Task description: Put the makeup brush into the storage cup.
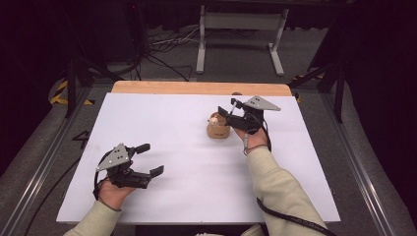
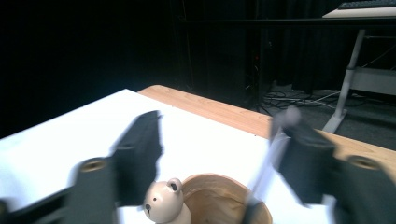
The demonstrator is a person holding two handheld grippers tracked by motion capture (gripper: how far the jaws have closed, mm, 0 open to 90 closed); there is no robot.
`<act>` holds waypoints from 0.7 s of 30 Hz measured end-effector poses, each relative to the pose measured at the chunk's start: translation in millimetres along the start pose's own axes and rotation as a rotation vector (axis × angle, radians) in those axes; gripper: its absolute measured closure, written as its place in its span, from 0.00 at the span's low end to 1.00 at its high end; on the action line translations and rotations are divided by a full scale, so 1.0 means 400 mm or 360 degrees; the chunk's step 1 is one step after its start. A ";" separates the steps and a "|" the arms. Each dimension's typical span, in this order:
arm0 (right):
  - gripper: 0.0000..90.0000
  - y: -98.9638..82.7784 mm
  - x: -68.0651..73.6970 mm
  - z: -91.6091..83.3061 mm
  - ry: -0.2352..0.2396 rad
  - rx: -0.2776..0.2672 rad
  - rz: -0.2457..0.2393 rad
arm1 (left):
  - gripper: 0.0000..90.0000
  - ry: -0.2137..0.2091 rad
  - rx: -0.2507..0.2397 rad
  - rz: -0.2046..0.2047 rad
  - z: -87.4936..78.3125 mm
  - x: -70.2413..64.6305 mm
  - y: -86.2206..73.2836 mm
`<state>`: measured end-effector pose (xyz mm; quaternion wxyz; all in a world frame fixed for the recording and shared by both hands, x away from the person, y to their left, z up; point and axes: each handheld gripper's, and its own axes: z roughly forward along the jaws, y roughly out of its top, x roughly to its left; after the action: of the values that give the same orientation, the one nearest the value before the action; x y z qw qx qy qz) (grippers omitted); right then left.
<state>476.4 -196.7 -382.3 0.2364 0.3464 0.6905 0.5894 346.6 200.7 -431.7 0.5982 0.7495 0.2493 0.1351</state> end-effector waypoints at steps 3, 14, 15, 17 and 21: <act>0.17 0.009 -0.004 -0.018 0.0026 -0.0026 0.0015 | 0.08 0.0003 -0.0001 -0.0002 -0.002 0.000 0.000; 0.03 0.036 -0.002 -0.121 0.0122 -0.0048 -0.0108 | 0.08 0.0012 -0.0003 -0.0003 -0.010 0.001 0.002; 0.03 0.037 -0.001 -0.132 0.0138 -0.0050 -0.0114 | 0.08 0.0013 -0.0006 -0.0002 -0.010 0.001 0.003; 0.02 0.037 0.001 -0.156 0.0164 -0.0062 -0.0125 | 0.08 0.0015 -0.0008 0.0001 -0.011 0.000 0.005; 0.00 0.032 0.005 -0.202 0.0186 -0.0060 -0.0172 | 0.08 0.0012 -0.0015 0.0002 -0.014 -0.001 0.007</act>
<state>418.4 -246.9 -354.2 0.2337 0.2691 0.7097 0.6077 344.2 204.6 -427.6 0.6006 0.7464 0.2504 0.1394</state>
